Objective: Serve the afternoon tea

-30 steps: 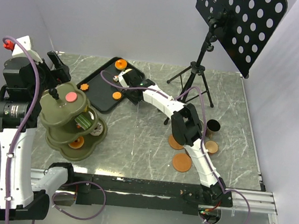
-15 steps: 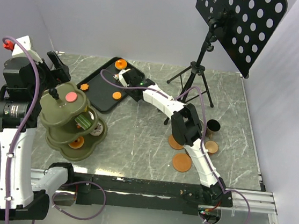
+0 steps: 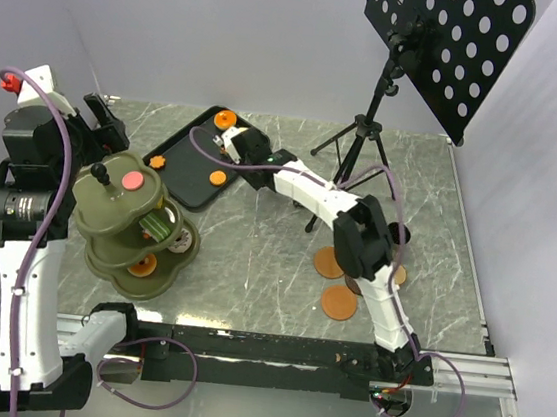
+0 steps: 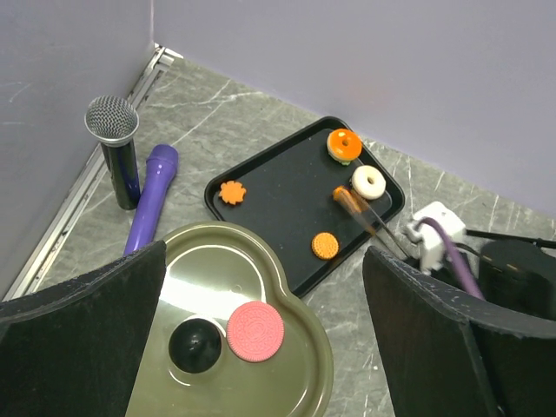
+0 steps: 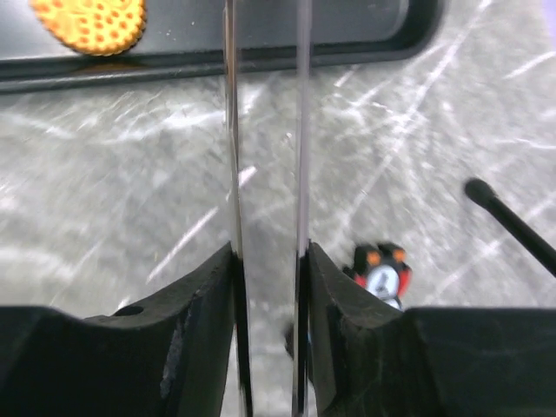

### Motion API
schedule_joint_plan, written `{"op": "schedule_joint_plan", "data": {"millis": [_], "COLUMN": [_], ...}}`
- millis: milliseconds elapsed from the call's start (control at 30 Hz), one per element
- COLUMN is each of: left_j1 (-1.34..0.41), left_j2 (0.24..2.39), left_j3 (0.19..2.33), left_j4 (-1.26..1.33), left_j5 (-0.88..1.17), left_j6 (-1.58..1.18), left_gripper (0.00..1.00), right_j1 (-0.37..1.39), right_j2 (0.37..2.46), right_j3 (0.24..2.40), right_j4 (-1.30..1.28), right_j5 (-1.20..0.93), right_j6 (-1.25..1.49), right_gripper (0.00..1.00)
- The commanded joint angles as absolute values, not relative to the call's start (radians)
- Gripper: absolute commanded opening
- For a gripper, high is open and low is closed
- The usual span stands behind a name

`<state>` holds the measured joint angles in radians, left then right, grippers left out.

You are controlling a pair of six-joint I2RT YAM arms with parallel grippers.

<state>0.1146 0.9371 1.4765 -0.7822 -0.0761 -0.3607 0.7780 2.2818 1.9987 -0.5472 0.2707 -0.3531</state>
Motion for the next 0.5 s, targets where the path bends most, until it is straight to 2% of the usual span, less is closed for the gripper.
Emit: {"op": "schedule_joint_plan", "data": {"millis": [0,267,400,467], "left_j1": [0.124,0.137,0.137,0.137], "left_j2": [0.940,0.957,0.959,0.957], "left_j3": [1.523,1.532,1.528,1.531], "left_j4": [-0.741,-0.733,-0.738,-0.741], "left_j5": [-0.084,-0.068,-0.052,-0.058], "left_j6": [-0.368,-0.391,-0.403,-0.400], "left_gripper": [1.00,1.00,1.00,1.00], "right_j1": [0.795,0.802,0.802,0.804], "right_j2": [2.091,1.985,2.090,2.138], "right_j3": [1.924,1.812,1.923,1.973], "right_j4": [-0.448,-0.402,-0.486,-0.508], "right_j5": [0.261,0.204,0.218,0.233], "right_j6": [-0.315,-0.258,-0.270,-0.282], "right_gripper": [0.20,0.20,0.25,0.31]}}
